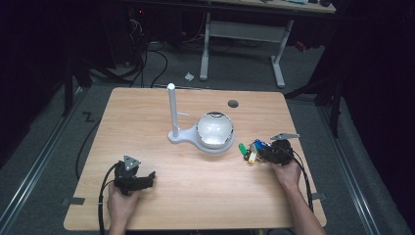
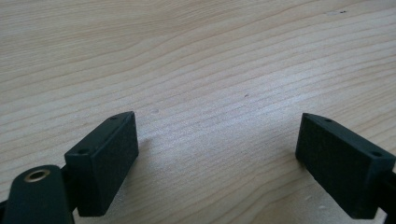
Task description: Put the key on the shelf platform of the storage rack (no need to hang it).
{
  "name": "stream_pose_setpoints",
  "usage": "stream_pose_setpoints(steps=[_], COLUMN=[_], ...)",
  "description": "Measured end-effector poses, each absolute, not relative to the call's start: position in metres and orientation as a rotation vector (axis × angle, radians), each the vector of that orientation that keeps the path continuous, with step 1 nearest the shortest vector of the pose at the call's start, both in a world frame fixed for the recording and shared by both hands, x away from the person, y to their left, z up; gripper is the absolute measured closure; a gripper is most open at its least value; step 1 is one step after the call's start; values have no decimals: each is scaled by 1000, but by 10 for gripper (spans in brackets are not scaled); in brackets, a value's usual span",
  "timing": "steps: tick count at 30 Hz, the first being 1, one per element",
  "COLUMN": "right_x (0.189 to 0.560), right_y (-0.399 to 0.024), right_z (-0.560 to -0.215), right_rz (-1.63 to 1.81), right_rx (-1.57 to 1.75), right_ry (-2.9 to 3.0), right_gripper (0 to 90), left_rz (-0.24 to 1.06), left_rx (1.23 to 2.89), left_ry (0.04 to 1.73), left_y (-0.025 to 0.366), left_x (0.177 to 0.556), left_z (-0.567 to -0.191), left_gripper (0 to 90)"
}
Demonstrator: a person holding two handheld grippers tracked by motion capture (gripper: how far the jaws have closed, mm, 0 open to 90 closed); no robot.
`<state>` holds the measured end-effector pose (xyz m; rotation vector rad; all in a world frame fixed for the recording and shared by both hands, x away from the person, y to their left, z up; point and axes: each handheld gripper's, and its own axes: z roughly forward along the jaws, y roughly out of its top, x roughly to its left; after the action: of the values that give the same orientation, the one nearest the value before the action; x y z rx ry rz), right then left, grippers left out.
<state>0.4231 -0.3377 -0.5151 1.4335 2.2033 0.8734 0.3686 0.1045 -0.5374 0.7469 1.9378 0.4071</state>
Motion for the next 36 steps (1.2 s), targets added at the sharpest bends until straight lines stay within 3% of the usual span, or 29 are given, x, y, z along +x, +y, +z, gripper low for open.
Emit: stream_pose_setpoints(steps=[16,17,36], right_x=[414,413,397], right_y=[-343,-343,-357], right_z=[-501,-499,-467], right_rz=[950,957,1063], right_rx=[1410,1405,1363], right_ry=[2173,2171,2098], right_gripper=[683,772,780], left_rz=[407,407,407], left_rx=[746,744,746], left_ry=[1938,1938,1938], left_y=[104,104,104], left_x=[369,369,369], left_z=[-537,-537,-537], left_gripper=[134,134,134])
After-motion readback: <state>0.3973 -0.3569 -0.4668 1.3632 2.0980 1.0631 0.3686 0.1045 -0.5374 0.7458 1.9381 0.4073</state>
